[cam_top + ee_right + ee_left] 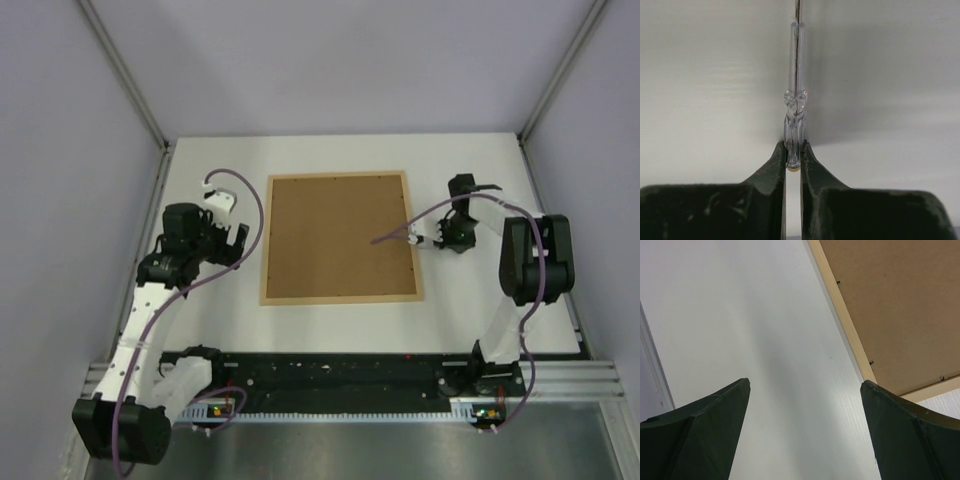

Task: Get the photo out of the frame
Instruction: Pick up the screwdriver from the center of the board.

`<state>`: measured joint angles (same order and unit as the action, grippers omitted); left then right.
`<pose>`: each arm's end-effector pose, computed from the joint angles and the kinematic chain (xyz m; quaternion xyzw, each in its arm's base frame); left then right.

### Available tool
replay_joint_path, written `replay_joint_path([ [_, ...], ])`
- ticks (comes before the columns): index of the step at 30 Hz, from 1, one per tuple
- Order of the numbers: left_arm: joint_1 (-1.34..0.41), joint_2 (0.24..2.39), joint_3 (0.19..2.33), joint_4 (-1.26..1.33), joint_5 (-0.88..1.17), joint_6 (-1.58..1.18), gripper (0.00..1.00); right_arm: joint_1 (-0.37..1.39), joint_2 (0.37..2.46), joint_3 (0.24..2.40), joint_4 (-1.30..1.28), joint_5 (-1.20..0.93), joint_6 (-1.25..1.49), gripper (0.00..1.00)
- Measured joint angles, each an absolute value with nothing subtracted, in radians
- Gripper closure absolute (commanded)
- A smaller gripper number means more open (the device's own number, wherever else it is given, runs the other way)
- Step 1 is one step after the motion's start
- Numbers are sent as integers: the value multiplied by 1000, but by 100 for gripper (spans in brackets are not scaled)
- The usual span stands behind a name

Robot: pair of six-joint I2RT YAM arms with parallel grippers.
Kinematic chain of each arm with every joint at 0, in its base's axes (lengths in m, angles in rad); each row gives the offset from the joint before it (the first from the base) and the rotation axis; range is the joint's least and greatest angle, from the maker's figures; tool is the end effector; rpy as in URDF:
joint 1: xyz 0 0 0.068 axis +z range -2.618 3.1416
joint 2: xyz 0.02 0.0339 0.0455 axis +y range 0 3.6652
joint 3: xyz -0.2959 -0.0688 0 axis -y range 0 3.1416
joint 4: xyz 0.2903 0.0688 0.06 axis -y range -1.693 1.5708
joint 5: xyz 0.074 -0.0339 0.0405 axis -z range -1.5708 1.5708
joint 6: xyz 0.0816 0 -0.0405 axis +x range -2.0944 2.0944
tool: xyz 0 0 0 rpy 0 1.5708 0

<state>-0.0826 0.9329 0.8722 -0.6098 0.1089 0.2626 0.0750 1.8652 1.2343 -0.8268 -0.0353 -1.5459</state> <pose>0.2571 -0.0302 0.2971 0.1777 0.8816 -0.0098 0.4371 0.3919 0.0323 0.1193 -0.7240 0.6872 -0.0248 0.0537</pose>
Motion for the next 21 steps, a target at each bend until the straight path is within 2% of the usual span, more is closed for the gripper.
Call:
replay_joint_path([
  [4, -81, 902, 872, -610, 162, 263, 1, 74, 1760, 1134, -863, -104, -1466, 100],
  [10, -81, 869, 897, -627, 286, 284, 1, 76, 1475, 1086, -903, -200, -1335, 100],
  [17, -81, 920, 1107, -693, 450, 317, 1, 102, 1135, 1035, -908, -340, -1230, 100],
  [21, -101, 988, 1240, -707, 540, 304, 1, 187, 1002, 1032, -905, -405, -1161, 100],
])
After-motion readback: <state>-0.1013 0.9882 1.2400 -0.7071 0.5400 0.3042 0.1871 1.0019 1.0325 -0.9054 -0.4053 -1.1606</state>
